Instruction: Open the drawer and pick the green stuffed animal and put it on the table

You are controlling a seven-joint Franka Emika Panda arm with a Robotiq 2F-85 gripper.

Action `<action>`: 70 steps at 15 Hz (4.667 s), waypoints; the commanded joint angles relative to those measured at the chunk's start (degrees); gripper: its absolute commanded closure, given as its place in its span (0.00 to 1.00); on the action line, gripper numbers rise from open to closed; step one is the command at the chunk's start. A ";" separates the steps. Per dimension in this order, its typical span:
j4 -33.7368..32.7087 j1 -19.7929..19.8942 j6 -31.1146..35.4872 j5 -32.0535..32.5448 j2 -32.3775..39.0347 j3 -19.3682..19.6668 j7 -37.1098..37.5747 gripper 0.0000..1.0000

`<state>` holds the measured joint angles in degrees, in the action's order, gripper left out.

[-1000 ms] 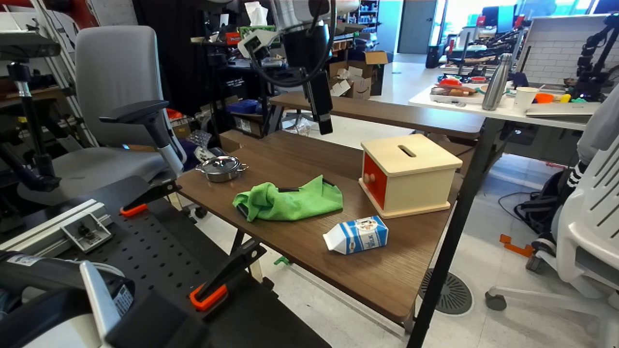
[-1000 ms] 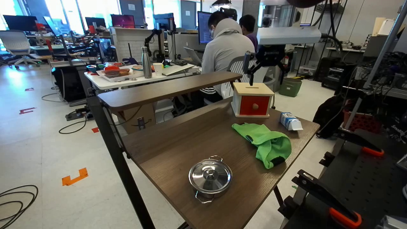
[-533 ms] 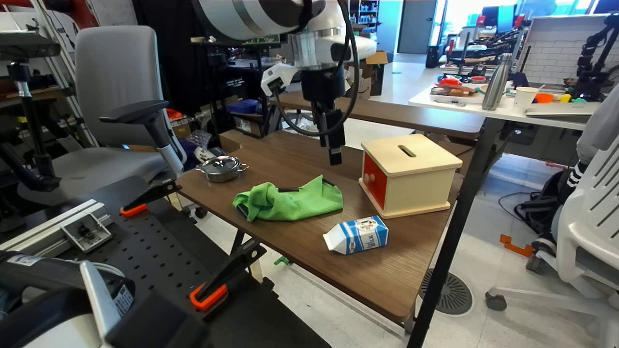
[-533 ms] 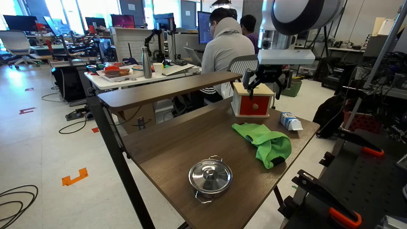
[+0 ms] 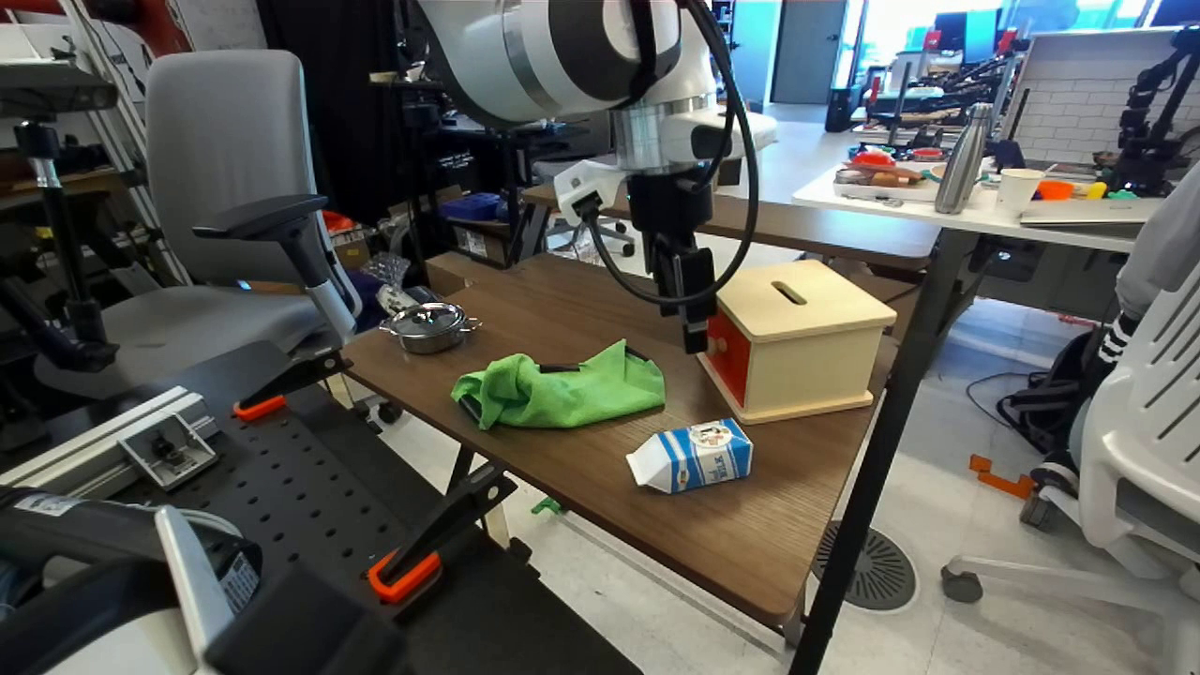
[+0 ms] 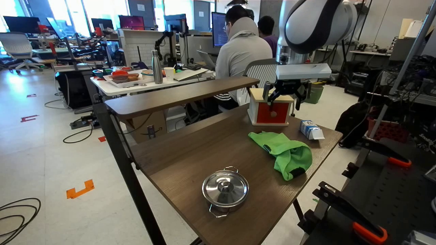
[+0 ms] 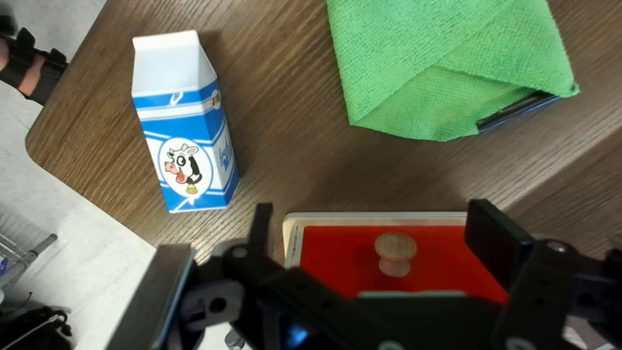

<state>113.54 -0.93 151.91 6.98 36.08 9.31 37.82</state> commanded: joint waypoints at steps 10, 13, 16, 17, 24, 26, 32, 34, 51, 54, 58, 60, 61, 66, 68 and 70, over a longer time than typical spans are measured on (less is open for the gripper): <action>-7.04 -5.44 2.62 -1.56 7.83 5.76 4.45 0.01; -7.68 -6.83 2.90 -0.84 8.72 7.37 6.69 0.30; -8.20 -7.32 2.79 -0.67 9.33 8.18 7.80 0.56; -8.37 -7.47 2.86 -0.62 9.43 8.25 8.04 0.62; -8.69 -7.98 2.95 -0.48 9.66 8.29 8.71 0.93; -8.56 -8.05 2.97 -0.35 9.61 8.39 8.72 0.93; -5.48 -7.71 4.12 -0.99 6.56 6.84 7.33 0.93; -4.19 -7.52 4.07 -1.20 5.20 6.26 6.64 0.93; 8.31 -9.24 7.23 -1.26 -2.06 3.57 4.02 0.93; 9.69 -9.67 6.76 -1.07 -2.85 3.30 4.00 0.93; 10.58 -9.58 6.05 -1.25 -3.56 2.40 2.46 0.34; 10.65 -9.37 5.25 -1.57 -3.90 1.78 1.71 0.20; 10.86 -9.37 5.10 -1.58 -4.24 1.63 1.44 0.12; 13.41 -10.48 4.66 -0.27 -8.79 3.70 2.57 0.00; 13.63 -10.96 4.98 1.28 -10.54 5.81 3.62 0.00; 12.80 -11.12 5.23 2.47 -10.88 7.61 4.59 0.00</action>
<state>125.18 -10.51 157.41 7.54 28.03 13.75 41.12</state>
